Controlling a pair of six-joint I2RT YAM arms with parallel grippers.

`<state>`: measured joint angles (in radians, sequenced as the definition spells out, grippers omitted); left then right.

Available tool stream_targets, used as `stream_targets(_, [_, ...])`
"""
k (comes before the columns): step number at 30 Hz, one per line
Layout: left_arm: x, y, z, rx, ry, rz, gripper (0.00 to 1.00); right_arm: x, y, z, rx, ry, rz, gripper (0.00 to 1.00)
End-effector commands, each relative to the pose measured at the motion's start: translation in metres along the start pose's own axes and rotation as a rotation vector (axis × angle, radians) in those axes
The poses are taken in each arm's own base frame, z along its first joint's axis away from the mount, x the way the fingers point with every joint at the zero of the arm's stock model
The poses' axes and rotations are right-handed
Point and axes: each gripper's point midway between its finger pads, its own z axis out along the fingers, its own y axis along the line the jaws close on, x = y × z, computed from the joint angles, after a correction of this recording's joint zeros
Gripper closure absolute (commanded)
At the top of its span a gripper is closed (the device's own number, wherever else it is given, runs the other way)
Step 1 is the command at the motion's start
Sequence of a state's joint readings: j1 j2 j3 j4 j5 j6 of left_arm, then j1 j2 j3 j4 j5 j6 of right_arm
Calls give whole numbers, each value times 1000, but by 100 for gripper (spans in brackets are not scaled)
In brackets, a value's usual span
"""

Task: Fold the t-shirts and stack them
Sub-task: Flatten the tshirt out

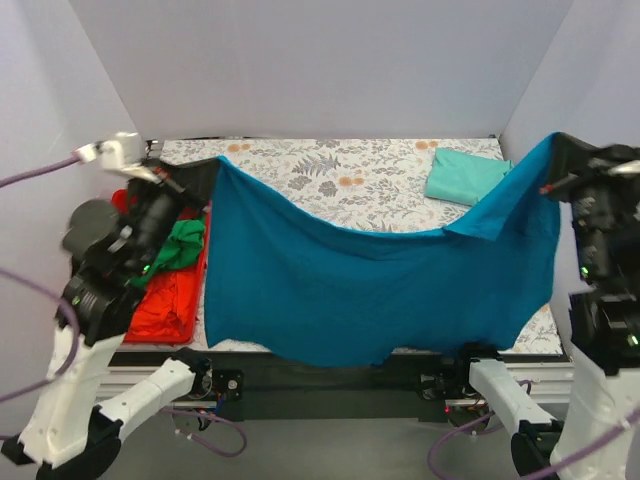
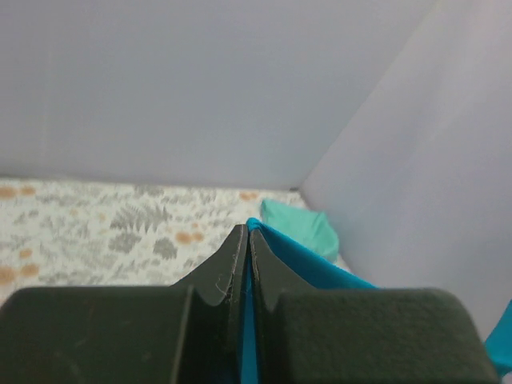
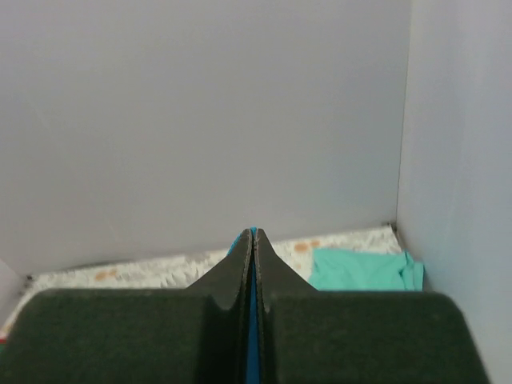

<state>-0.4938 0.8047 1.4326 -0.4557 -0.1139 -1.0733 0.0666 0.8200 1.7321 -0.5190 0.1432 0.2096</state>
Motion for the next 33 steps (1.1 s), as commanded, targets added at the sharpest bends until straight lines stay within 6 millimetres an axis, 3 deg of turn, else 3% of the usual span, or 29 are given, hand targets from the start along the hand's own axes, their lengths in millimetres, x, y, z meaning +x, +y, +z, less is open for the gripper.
stream_targets(1, [96, 49, 43, -190, 270, 15, 100, 66, -9, 52, 19, 129, -13, 99])
stream_targets(4, [122, 73, 59, -288, 326, 46, 100, 96, -13, 80, 29, 191, -25, 99])
stream_targets(6, [119, 78, 64, -329, 318, 59, 100, 109, -15, 97, 35, 227, -39, 99])
stream_targets(7, [122, 80, 67, -345, 335, 61, 100, 100, -12, 101, 25, 211, -40, 99])
stream_targets(10, [95, 70, 67, -329, 271, 47, 100, 90, -8, 111, 16, 192, -46, 99])
stream_targets(14, [57, 53, 53, -262, 155, 28, 100, 53, -2, 103, 8, 122, -50, 99])
stream_targets(15, [58, 48, 50, -225, 156, 32, 100, 38, -1, 96, 6, 88, -49, 99])
stream_targets(16, [39, 35, 40, -159, 93, 33, 100, 30, 0, 91, 4, 71, -47, 99])
stream_targets(17, [34, 28, 35, -110, 75, 63, 100, 23, 2, 86, -2, 54, -45, 99])
stream_targets(18, [38, 21, 30, -54, 78, 71, 100, 6, 6, 73, -19, 14, -45, 99])
stream_targets(19, [21, 8, 17, 6, 25, 76, 100, -3, 9, 66, -30, -9, -47, 99])
stream_targets(22, [0, -11, -8, 103, -32, 100, 100, -40, 12, 35, -37, -105, -43, 99])
stream_targets(28, [-43, -30, -60, 179, -145, 74, 100, -121, 13, -34, -20, -337, -33, 99])
stream_targets(30, [-54, -39, -79, 225, -179, 69, 100, -136, 14, -51, -26, -393, -63, 99])
stream_targets(33, [-63, -40, -90, 230, -213, 74, 100, -154, 11, -68, -10, -461, -85, 99])
